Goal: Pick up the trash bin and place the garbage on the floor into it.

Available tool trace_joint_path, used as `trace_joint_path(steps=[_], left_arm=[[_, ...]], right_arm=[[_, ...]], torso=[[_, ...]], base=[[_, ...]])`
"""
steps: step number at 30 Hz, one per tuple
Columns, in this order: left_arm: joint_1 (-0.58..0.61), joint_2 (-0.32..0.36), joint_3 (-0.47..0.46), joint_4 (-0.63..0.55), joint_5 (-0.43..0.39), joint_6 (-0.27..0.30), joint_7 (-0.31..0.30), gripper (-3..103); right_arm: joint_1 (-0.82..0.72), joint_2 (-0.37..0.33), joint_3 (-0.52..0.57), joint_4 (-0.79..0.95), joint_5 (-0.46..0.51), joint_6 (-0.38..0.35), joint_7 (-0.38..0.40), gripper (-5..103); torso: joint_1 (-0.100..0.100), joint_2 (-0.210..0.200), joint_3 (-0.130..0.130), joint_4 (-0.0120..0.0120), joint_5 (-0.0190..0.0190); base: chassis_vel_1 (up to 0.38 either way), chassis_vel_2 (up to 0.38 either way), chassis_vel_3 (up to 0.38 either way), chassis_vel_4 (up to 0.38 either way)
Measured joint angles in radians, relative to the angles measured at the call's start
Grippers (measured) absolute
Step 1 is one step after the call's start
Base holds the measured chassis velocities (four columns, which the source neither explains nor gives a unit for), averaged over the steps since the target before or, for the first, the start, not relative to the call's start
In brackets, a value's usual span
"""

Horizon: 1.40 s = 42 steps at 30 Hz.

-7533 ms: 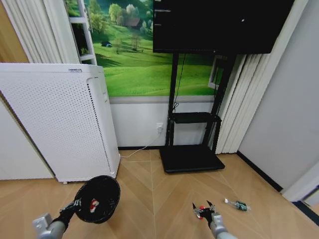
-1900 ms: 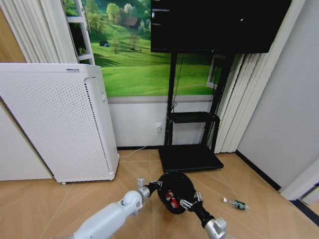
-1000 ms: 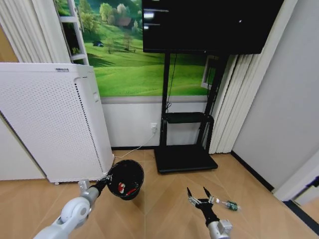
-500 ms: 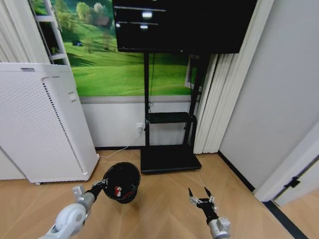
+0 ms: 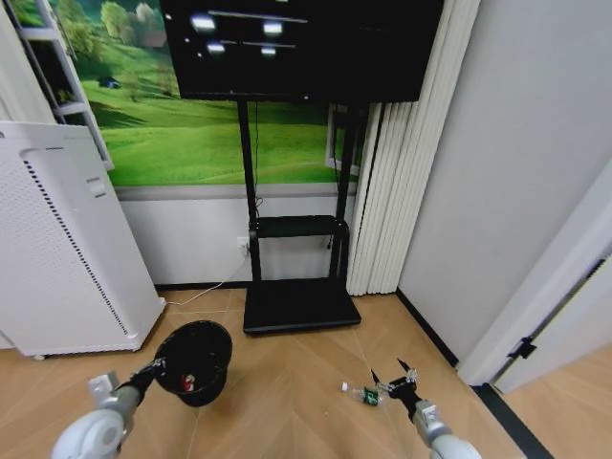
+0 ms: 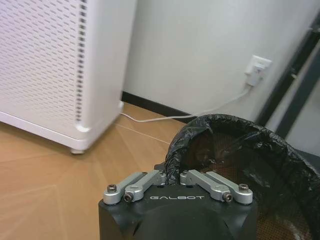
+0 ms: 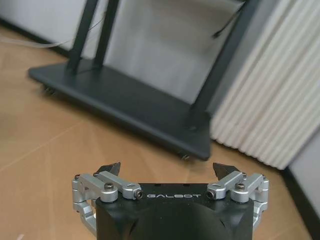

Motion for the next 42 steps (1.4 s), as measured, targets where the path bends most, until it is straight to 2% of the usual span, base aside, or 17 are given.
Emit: trace_joint_path(steps=[6,13,19,23,25,30,34,37,40,42], left_arm=[[0.058,-0.033,-0.045,-0.021,0.008,-0.019,0.037,7],[0.098,-0.072,-0.045,-0.063,0.043,-0.030,0.052,7],[0.120,-0.088,-0.034,-0.120,0.036,-0.032,0.027,7],[0.131,-0.091,-0.029,-0.153,0.032,-0.032,0.018,7],[0.138,-0.091,-0.022,-0.173,0.017,-0.032,-0.002,7],[0.143,-0.091,-0.007,-0.216,-0.031,-0.032,-0.043,7],[0.144,-0.090,-0.003,-0.224,-0.033,-0.032,-0.049,7],[0.148,-0.088,-0.003,-0.224,-0.033,-0.032,-0.050,7],[0.150,-0.087,-0.006,-0.218,-0.033,-0.032,-0.049,7],[0.151,-0.087,-0.009,-0.215,-0.033,-0.032,-0.047,7]], right_arm=[[0.103,-0.046,-0.099,-0.123,-0.014,-0.016,-0.076,100],[0.263,-0.051,-0.202,-0.283,-0.050,-0.046,-0.107,100],[0.387,-0.026,-0.302,-0.470,-0.087,-0.048,-0.114,100],[0.448,-0.012,-0.343,-0.574,-0.103,-0.050,-0.161,100],[0.484,-0.004,-0.373,-0.648,-0.102,-0.026,-0.193,100],[0.524,0.023,-0.404,-0.721,-0.124,-0.003,-0.208,97],[0.550,0.055,-0.417,-0.767,-0.140,-0.003,-0.208,97],[0.573,0.080,-0.426,-0.803,-0.164,-0.011,-0.213,96],[0.588,0.096,-0.430,-0.828,-0.186,-0.023,-0.220,91],[0.590,0.102,-0.429,-0.834,-0.197,-0.033,-0.222,81]], torso=[[0.000,0.000,0.000,-0.0012,0.0001],[0.000,0.000,0.000,0.0000,0.0000],[0.000,0.000,0.000,-0.0007,0.0002],[0.000,0.000,0.000,-0.0007,0.0004],[0.000,0.000,0.000,-0.0005,0.0000],[0.000,0.000,0.000,-0.0007,0.0000],[0.000,0.000,0.000,-0.0008,0.0000],[0.000,0.000,0.000,0.0000,0.0003],[0.000,0.000,0.000,-0.0004,-0.0001],[0.000,0.000,0.000,-0.0005,0.0001]], base=[[0.028,0.007,-0.019,-0.013],[0.000,0.000,0.000,0.000],[0.000,0.000,0.000,0.000],[0.000,0.000,0.000,0.000],[0.000,0.000,0.000,0.000],[0.000,0.000,0.000,0.000],[0.000,0.000,0.000,0.000],[0.000,0.000,0.000,0.000],[0.000,0.000,0.000,0.000],[0.000,0.000,0.000,0.000]])
